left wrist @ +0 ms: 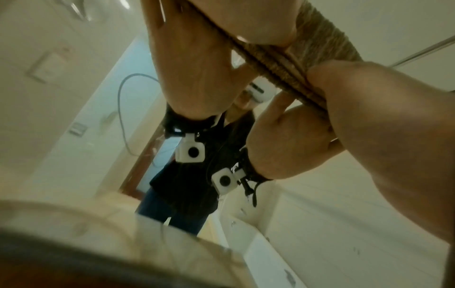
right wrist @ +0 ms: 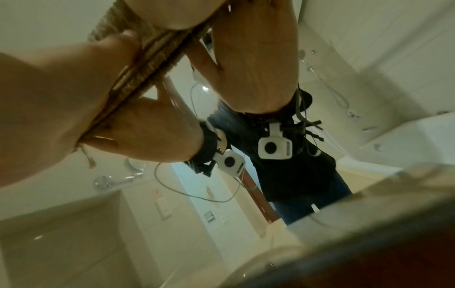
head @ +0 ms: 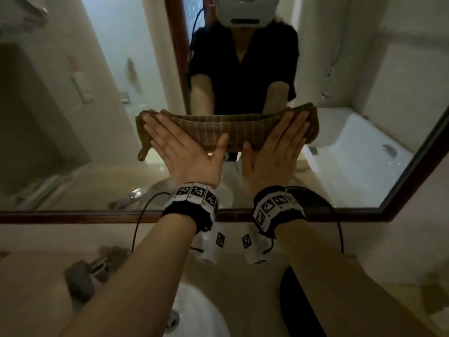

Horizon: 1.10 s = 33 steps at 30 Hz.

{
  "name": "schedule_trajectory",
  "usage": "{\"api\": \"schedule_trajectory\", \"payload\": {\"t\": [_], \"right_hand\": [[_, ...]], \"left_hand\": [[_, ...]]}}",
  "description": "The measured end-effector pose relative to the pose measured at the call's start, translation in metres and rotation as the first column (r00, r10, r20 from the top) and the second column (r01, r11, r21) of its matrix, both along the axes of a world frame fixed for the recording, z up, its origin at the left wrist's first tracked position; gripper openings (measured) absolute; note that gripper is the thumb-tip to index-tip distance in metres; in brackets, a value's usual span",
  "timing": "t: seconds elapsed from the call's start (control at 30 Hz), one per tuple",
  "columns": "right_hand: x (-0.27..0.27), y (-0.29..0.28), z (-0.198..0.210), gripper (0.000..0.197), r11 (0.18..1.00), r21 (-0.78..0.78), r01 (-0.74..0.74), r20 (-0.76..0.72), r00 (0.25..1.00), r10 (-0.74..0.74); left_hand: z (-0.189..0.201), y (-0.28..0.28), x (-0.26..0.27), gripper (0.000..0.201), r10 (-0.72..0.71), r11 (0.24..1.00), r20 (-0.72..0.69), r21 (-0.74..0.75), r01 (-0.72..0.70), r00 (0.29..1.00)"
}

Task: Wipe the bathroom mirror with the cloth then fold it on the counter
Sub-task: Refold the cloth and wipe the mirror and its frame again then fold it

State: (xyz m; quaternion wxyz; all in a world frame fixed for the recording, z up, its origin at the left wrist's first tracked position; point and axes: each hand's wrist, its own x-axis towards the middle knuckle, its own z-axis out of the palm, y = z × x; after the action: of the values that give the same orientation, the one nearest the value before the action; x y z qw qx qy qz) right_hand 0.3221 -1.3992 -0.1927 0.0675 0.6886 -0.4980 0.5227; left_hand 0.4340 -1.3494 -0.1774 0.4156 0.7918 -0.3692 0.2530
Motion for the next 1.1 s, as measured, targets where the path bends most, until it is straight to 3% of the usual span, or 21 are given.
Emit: {"api": "schedule_trajectory", "payload": {"t": [0.3, 0.5, 0.83, 0.97, 1.1], "right_hand": [[-0.013, 0.023, -0.153, 0.086, 0.963, 0.269, -0.007, -0.056, 0.998, 0.023], [-0.020, 0.027, -0.203, 0.087, 0.944, 0.328, 0.039, -0.125, 0.992, 0.003], [-0.015, 0.026, -0.190, 0.087, 0.940, 0.340, 0.009, -0.005, 1.000, -0.008], [-0.033, 0.005, -0.151, 0.084, 0.964, 0.264, -0.014, 0.042, 0.999, 0.003], [-0.061, -0.025, -0.070, 0.084, 0.992, 0.119, -0.050, 0.075, 0.996, 0.042]], "left_hand": [[-0.134, 0.015, -0.011, 0.122, 0.009, 0.978, -0.100, 0.210, 0.012, 0.995], [-0.190, 0.019, -0.020, 0.127, 0.046, 0.968, -0.225, 0.249, 0.012, 0.973], [-0.192, 0.013, -0.024, 0.125, 0.025, 0.975, -0.212, 0.219, 0.023, 0.977], [-0.150, -0.005, -0.040, 0.129, -0.015, 0.989, -0.199, 0.139, 0.043, 0.980], [-0.073, -0.027, -0.059, 0.130, -0.094, 0.995, -0.162, 0.017, 0.098, 0.982]]}}
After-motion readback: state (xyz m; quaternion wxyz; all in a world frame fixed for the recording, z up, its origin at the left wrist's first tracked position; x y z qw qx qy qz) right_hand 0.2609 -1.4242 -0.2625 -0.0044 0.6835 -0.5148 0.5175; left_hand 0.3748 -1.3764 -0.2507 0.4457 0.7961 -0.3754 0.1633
